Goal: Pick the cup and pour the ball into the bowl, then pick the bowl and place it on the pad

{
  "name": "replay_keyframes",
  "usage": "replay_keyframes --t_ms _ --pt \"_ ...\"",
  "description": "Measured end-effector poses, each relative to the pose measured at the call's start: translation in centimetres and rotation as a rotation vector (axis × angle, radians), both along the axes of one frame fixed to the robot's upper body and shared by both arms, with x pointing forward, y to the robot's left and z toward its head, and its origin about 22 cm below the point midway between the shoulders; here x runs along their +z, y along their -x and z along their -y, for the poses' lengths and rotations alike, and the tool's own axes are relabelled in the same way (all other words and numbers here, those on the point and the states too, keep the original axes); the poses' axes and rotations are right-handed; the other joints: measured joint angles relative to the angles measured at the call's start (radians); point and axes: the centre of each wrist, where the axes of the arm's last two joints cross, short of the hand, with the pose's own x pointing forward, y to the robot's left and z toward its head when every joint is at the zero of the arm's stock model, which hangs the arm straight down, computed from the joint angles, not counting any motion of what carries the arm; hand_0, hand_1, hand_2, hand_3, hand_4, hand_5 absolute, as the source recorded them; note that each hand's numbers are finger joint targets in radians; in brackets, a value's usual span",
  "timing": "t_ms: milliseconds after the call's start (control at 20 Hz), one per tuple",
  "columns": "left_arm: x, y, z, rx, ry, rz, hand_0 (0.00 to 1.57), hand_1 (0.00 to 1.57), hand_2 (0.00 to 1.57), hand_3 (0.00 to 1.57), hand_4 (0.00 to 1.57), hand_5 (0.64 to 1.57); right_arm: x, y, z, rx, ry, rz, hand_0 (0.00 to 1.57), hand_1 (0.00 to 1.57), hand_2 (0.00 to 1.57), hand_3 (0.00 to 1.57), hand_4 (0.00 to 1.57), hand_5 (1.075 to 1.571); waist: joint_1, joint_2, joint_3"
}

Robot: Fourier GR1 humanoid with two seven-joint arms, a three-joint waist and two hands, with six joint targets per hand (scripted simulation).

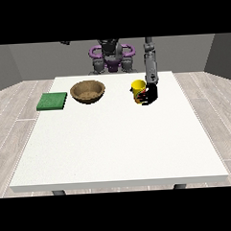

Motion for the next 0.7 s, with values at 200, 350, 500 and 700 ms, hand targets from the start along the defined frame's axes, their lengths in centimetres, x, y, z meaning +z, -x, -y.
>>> replay_keyframes --t_ms 200,350,500,700 --pt "0.0 -0.4 0.6 0.019 -0.073 -0.006 1.33 1.33 1.57 1.57 1.07 1.481 -0.1 0.2 1.1 -0.022 -0.015 -0.019 0.0 0.0 0.0 0.0 0.09 1.559 0.007 -0.028 0.0011" --pt "0.2 -0.9 1.8 0.017 -0.142 -0.053 1.34 1.34 1.57 1.57 1.11 1.498 -1.4 -0.4 2.2 -0.044 -0.021 -0.084 0.0 0.0 0.0 0.0 0.18 1.558 0.024 -0.088 0.0" --pt "0.8 -1.9 3.7 0.008 -0.223 -0.092 1.37 1.37 1.57 1.57 1.11 1.506 -2.5 -1.2 3.4 -0.07 -0.03 -0.137 0.0 0.0 0.0 0.0 0.23 1.56 0.05 -0.143 -0.0001" --pt "2.7 -3.9 5.9 0.03 -0.359 -0.1 1.41 1.41 1.57 1.57 1.09 1.543 -2.7 -2.1 4.1 -0.083 -0.033 -0.159 0.0 0.0 0.0 0.0 0.26 1.56 0.063 -0.163 -0.0004"
